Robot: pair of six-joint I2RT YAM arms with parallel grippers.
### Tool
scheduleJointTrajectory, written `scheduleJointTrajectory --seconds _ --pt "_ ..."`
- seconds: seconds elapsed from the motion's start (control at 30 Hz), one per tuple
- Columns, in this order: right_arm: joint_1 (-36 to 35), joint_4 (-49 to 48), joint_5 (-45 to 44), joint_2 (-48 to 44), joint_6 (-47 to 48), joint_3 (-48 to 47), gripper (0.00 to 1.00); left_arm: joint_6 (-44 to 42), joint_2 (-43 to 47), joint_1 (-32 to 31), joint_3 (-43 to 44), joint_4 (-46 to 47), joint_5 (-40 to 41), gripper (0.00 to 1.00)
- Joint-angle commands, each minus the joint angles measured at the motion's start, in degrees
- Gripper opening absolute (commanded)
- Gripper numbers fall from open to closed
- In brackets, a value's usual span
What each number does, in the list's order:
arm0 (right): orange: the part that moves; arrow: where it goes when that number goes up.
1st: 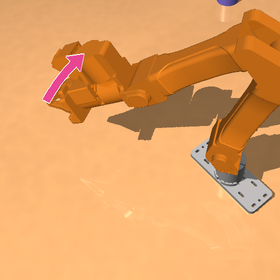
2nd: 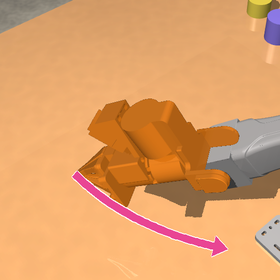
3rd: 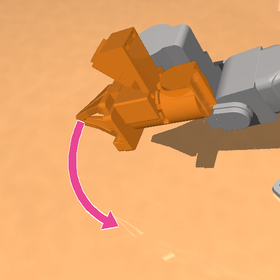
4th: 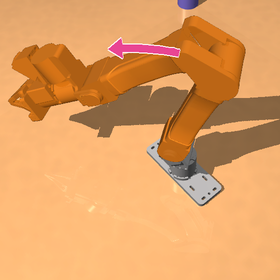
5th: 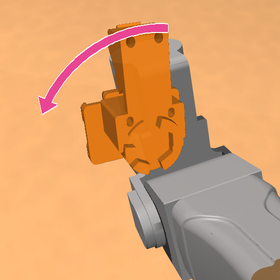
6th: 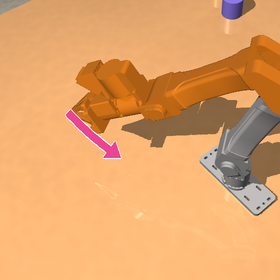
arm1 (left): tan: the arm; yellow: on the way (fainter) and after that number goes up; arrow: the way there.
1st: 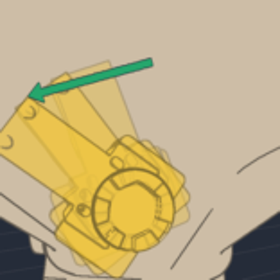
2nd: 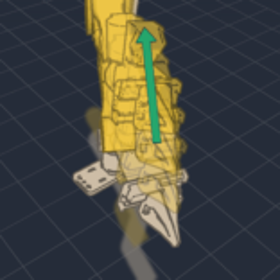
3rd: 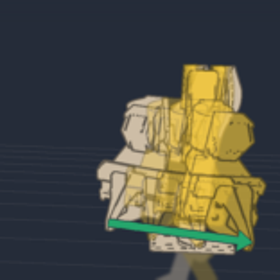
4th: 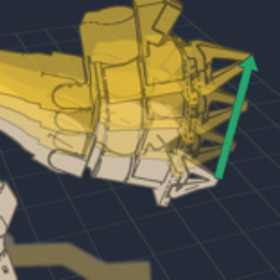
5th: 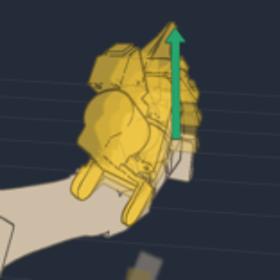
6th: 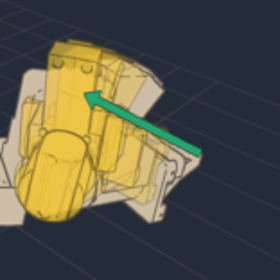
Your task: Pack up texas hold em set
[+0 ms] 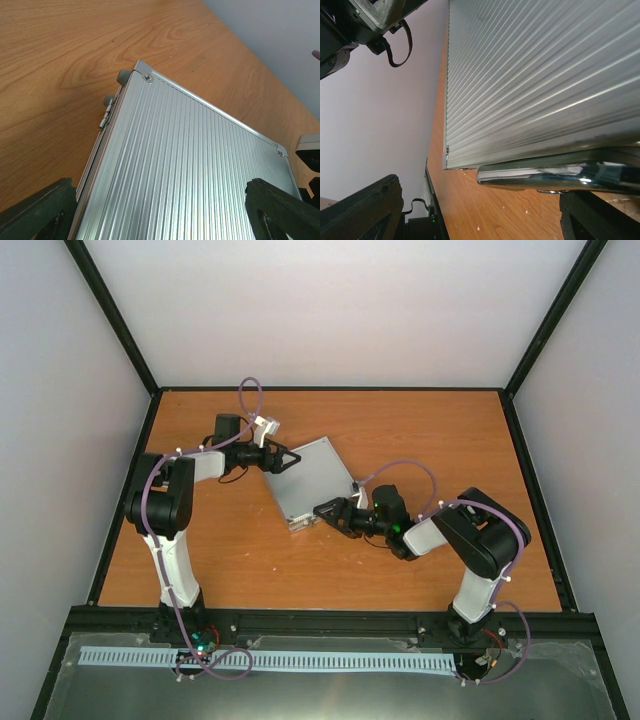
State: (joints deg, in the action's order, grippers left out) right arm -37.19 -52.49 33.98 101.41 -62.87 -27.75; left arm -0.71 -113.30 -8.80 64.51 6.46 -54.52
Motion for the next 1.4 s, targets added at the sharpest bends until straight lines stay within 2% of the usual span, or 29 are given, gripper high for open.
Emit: scheduleJointTrajectory --seconds 0.0,0.5,0.8,0.97,1.37 --pt "0.62 -8.02 -2.44 -0.4 0.71 -0.57 0.85 -0.18 -2.98 -1.66 -0.79 -5.75 -2.19 0.93" --pt "0.63 -8.03 -3.21 -0.95 0.64 -1.18 0.67 -0.35 -3.06 -1.75 -0.71 -5.92 -2.11 0.93" --pt "0.6 -7.21 -3.49 -1.16 1.08 -1.43 0.61 -0.48 -3.16 -1.84 -0.61 -6.06 -2.17 0.93" --pt "0.63 -5.63 -3.46 -1.59 1.44 -0.97 0.62 -1.23 -3.15 -2.05 -0.38 -6.77 -2.22 0.93" --pt "0.63 -1.44 -3.74 -1.51 4.16 0.69 0.63 -1.64 2.88 -2.1 2.04 -9.89 6.71 0.85"
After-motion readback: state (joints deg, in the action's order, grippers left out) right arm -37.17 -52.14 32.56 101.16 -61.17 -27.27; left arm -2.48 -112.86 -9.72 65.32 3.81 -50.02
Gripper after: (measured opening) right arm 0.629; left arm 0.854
